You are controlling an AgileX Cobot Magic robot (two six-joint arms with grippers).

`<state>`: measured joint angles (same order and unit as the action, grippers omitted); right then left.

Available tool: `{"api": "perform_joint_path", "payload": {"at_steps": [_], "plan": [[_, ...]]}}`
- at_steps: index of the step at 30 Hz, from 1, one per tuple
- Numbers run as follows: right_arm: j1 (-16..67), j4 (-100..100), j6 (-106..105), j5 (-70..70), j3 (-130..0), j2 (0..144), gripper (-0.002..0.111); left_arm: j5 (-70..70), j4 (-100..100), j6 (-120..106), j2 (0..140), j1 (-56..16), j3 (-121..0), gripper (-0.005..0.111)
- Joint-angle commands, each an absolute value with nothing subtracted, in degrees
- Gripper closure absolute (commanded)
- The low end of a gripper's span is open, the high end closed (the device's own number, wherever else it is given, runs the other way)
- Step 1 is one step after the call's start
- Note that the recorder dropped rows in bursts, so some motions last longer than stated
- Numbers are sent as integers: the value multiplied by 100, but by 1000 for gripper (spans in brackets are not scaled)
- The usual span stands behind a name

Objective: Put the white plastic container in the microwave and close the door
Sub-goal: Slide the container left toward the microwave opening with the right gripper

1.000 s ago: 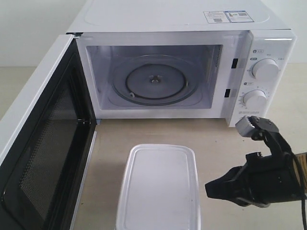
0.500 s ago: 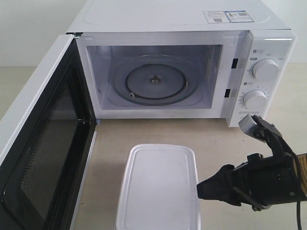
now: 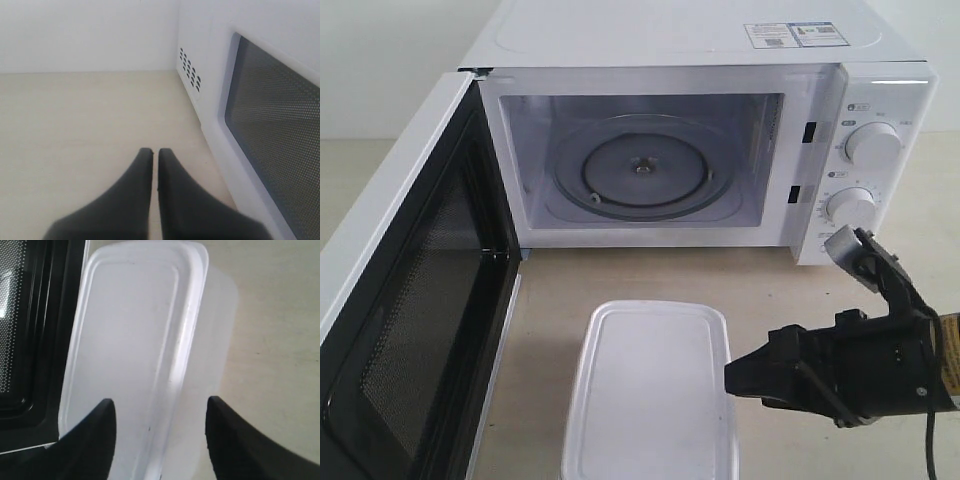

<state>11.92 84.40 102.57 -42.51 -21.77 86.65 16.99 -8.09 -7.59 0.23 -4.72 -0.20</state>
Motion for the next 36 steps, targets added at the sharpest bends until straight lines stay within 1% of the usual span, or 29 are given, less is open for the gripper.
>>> {"api": "perform_joint_path", "payload": {"at_steps": [1,5,10,19,20,24,25,27,32,33,35,36], "plan": [[1201,8292,10235,-4537,-2193,9002,60,1695,-854,-706,0,-462,0,102],[1201,7980,9949,-4610,-2193,9364,60,1695,-854,-706,0,-462,0,102],[1201,7638,9564,-5055,-2193,9695,60,1695,-854,-706,0,-462,0,102],[1201,7539,9492,-5090,-2193,9932,61,1695,-854,-706,0,-462,0,102],[1201,7539,9492,-5091,-2193,9957,64,1695,-854,-706,0,-462,0,102],[1201,7517,9384,-5122,-2193,10029,84,1695,-854,-706,0,-462,0,102],[1201,7507,9384,-5122,-2193,10041,87,1695,-854,-706,0,-462,0,102],[1201,7478,9340,-5122,-2193,10066,92,1695,-854,-706,0,-462,0,102],[1201,7464,9185,-5122,-2193,10066,93,1695,-854,-706,0,-462,0,102],[1201,7464,9141,-5122,-2193,10066,96,1695,-854,-706,0,-462,0,102],[1201,7464,9039,-5122,-2193,10066,109,1695,-854,-706,0,-462,0,102],[1201,7464,9024,-5122,-2193,10066,108,1695,-854,-706,0,-462,0,102]]}}
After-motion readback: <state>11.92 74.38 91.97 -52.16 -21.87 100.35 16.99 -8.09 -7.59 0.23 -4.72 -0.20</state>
